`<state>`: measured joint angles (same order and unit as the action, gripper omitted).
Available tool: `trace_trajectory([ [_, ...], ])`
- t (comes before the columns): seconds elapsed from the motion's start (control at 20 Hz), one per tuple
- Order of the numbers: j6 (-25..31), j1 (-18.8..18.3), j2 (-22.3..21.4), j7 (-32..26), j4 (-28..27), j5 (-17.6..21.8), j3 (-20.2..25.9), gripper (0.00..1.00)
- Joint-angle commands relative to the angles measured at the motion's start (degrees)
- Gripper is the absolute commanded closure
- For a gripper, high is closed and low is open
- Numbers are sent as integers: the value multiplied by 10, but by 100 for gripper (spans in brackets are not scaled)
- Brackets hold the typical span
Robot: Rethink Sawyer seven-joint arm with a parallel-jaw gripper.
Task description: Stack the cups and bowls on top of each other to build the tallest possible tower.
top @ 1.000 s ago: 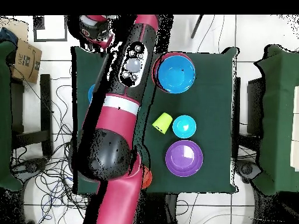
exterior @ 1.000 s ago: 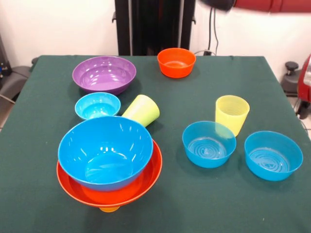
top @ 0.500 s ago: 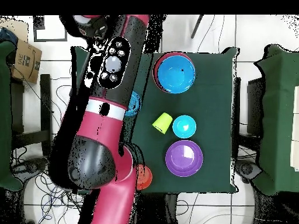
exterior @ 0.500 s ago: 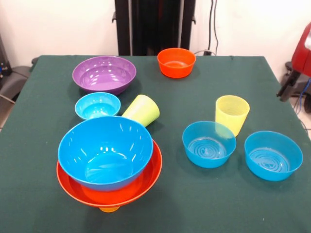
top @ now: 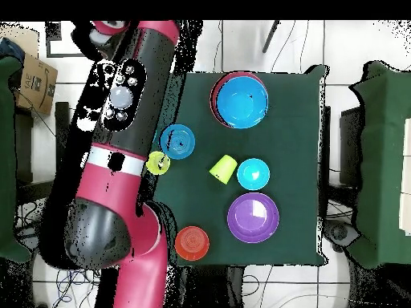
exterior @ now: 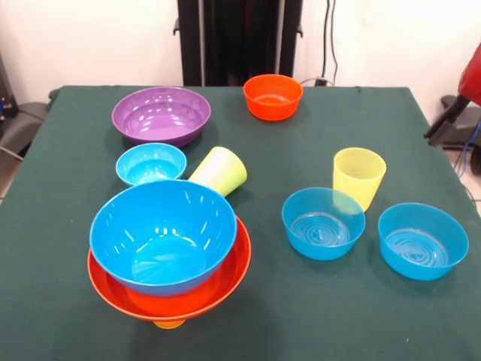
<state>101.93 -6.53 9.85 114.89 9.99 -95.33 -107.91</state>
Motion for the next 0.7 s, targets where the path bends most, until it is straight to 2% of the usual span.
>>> trace_trajectory([
  [0.05, -30, 27, 20, 119, 38, 88, 30, 0],
  [0.7, -85, 47, 41, 121, 76, 150, 63, 0],
])
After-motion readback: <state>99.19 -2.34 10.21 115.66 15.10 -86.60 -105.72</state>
